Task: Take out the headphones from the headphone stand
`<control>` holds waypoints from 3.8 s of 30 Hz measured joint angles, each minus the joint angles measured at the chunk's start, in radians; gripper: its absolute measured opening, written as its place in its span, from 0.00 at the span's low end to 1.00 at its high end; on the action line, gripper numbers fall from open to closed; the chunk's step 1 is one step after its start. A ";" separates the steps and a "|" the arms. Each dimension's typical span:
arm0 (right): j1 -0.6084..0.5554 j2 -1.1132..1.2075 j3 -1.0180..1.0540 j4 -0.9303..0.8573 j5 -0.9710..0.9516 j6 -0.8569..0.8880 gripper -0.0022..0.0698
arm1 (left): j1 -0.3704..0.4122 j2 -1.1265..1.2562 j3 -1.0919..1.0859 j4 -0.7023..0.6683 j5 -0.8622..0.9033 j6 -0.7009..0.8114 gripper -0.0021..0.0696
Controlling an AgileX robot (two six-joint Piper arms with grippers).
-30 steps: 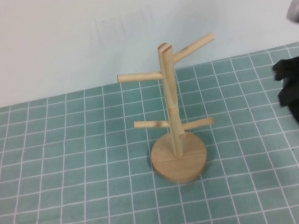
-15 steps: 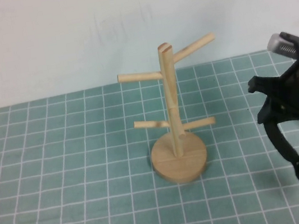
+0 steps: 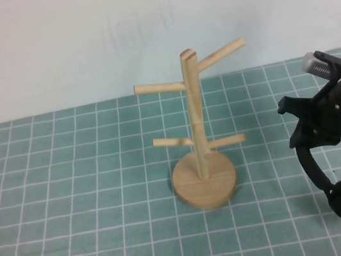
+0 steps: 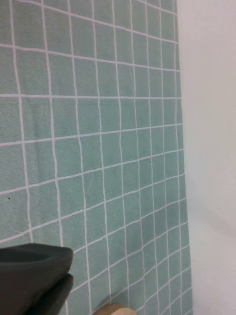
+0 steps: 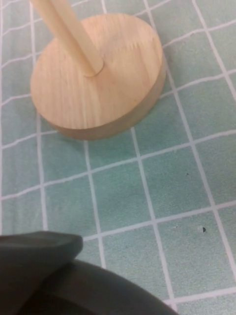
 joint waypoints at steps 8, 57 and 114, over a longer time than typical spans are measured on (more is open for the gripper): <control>0.000 0.004 0.000 -0.138 -0.053 -0.109 0.32 | 0.000 0.000 0.000 0.000 0.000 0.000 0.02; -0.170 -1.309 0.601 -0.126 -0.160 -0.677 0.02 | 0.000 0.000 0.000 0.000 0.000 0.000 0.02; -0.397 -1.855 1.150 -0.610 -0.306 0.090 0.02 | 0.000 0.000 0.000 0.000 0.000 0.000 0.02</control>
